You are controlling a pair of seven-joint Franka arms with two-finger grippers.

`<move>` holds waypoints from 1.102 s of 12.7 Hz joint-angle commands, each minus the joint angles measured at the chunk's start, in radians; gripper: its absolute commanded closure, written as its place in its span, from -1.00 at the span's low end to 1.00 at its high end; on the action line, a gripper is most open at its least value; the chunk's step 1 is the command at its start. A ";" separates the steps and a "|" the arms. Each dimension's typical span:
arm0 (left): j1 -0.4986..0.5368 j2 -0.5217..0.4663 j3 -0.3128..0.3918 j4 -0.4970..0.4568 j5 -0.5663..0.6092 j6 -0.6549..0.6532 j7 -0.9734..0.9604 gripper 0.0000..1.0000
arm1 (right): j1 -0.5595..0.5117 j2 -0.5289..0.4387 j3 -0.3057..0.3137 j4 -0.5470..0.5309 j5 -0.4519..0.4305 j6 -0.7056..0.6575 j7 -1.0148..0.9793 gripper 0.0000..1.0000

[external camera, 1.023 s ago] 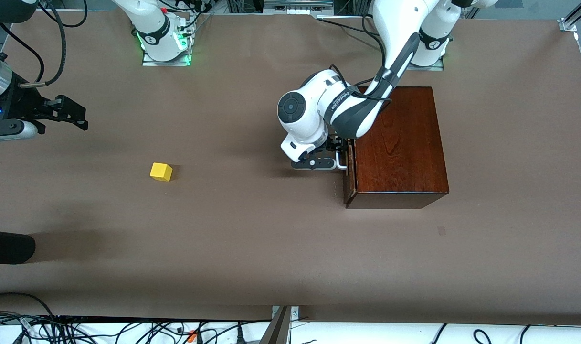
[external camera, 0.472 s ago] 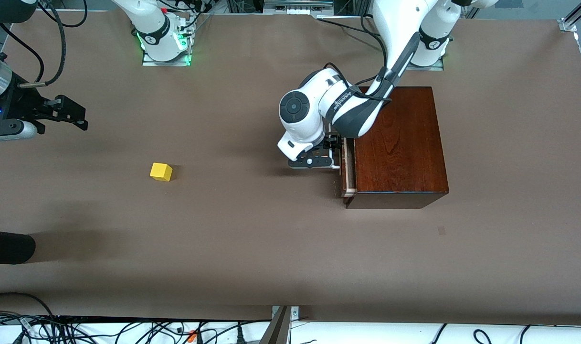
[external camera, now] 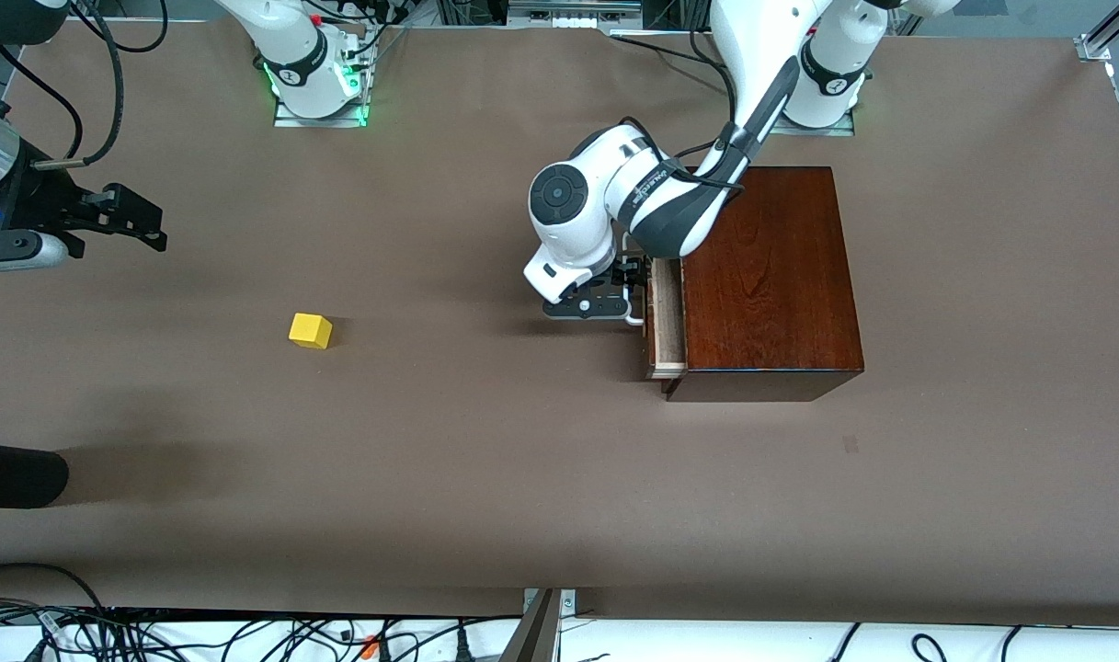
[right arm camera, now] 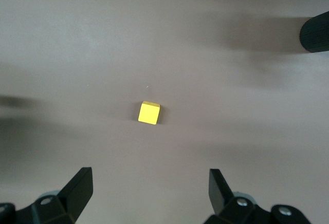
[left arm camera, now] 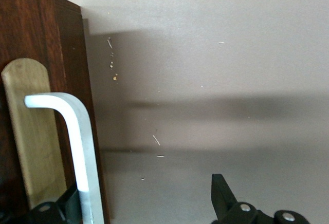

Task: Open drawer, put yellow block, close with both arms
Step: 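Pull the drawer open by its handle with the left gripper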

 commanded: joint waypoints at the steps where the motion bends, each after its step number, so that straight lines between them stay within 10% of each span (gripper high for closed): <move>1: -0.049 0.042 -0.028 0.023 -0.113 0.131 -0.016 -1.00 | -0.007 0.006 0.002 0.017 -0.002 -0.004 -0.010 -1.00; 14: -0.071 0.035 -0.022 0.051 -0.046 0.073 -0.002 -1.00 | -0.009 0.004 0.002 0.017 -0.002 -0.002 -0.010 -1.00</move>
